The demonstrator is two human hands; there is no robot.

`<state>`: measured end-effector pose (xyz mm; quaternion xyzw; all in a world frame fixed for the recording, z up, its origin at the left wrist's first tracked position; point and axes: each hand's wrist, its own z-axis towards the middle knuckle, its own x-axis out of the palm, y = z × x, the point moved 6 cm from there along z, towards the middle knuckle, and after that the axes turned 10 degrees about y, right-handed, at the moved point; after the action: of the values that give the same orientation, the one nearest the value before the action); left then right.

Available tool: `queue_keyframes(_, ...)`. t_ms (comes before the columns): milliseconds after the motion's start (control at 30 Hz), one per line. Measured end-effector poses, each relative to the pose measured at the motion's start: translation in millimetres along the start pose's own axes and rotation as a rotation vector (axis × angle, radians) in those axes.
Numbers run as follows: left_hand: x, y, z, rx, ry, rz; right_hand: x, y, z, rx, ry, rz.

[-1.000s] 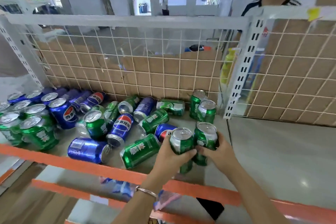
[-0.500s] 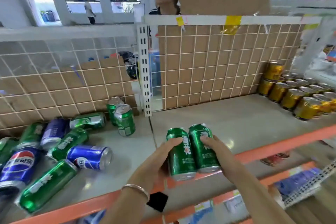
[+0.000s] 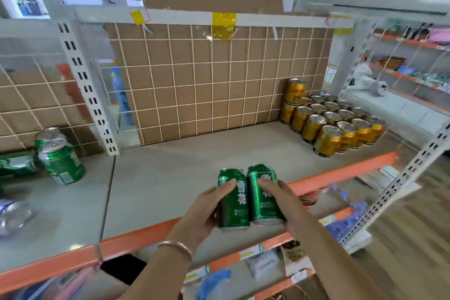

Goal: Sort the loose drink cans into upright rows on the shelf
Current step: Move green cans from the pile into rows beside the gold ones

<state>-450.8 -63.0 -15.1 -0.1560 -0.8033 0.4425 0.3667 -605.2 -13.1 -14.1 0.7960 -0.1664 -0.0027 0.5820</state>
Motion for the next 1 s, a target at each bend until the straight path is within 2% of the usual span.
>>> queue_keyframes(267,15,-34,67,0.030,-0.051,0.223,-39,29,54,0.005,0.006,0.024)
queue_keyframes(367,9,-50,105,0.020,-0.091,0.239,-46,46,84,0.027,0.009,-0.016)
queue_keyframes(500,11,-71,148,0.028,-0.037,0.311,-62,66,121,0.071,-0.002,-0.069)
queue_keyframes(667,1,-90,183,0.023,-0.060,0.409,-72,88,158,0.118,0.004,-0.223)
queue_keyframes(833,-7,-108,219,0.089,-0.118,0.428,-82,123,197,-0.011,0.004,-0.482)
queue_keyframes(1000,-13,-123,269,0.071,-0.241,0.526,-114,136,261,-0.096,-0.033,-0.697)
